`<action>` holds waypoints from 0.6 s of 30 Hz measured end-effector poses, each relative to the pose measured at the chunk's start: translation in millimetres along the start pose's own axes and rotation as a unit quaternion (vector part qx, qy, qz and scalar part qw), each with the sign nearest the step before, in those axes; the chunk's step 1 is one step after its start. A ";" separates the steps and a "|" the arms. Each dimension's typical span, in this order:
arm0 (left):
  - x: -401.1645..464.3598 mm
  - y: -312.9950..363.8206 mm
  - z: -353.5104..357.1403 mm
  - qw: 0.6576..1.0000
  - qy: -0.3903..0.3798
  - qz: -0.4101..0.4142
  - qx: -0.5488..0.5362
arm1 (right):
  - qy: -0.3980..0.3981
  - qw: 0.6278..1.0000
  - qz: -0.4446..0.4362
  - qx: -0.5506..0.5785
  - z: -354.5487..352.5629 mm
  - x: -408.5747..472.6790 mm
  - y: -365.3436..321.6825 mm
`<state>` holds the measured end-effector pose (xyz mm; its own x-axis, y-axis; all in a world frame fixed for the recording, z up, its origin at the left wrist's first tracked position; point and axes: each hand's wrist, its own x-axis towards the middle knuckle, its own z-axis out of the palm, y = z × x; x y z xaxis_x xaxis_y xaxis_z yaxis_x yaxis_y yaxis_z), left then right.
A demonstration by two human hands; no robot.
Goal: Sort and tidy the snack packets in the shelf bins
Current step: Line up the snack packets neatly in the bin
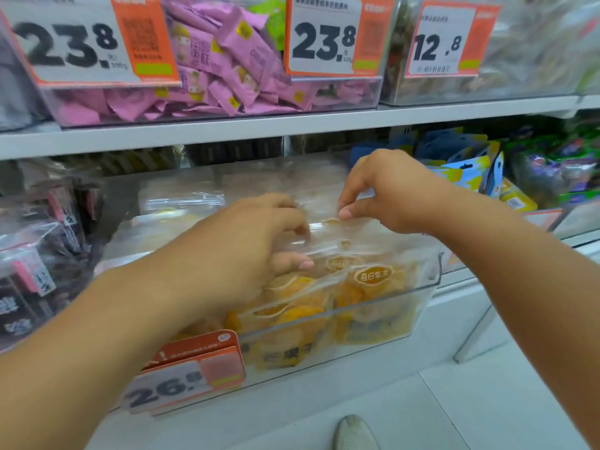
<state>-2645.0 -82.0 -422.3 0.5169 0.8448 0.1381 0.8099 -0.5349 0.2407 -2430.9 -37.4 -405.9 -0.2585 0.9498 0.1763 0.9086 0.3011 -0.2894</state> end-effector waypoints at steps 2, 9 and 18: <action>-4.3 -1.3 -1.8 0.999 0.022 0.022 -0.028 | 0.014 1.000 -0.002 -0.010 5.0 -3.3 -2.9; -13.7 -3.1 -5.9 0.999 0.045 0.027 0.005 | 0.033 0.994 -0.076 0.072 -20.7 -59.0 -13.5; -9.9 -4.4 -20.3 0.982 -0.093 0.012 0.164 | -0.013 0.995 -0.001 0.094 -30.8 -61.1 11.3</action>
<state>-2659.3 -87.7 -405.3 0.5540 0.8313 -0.0457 0.8267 -0.5557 -0.0880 -2394.7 -94.6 -390.9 -0.2701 0.9505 0.1534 0.8315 0.3106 -0.4605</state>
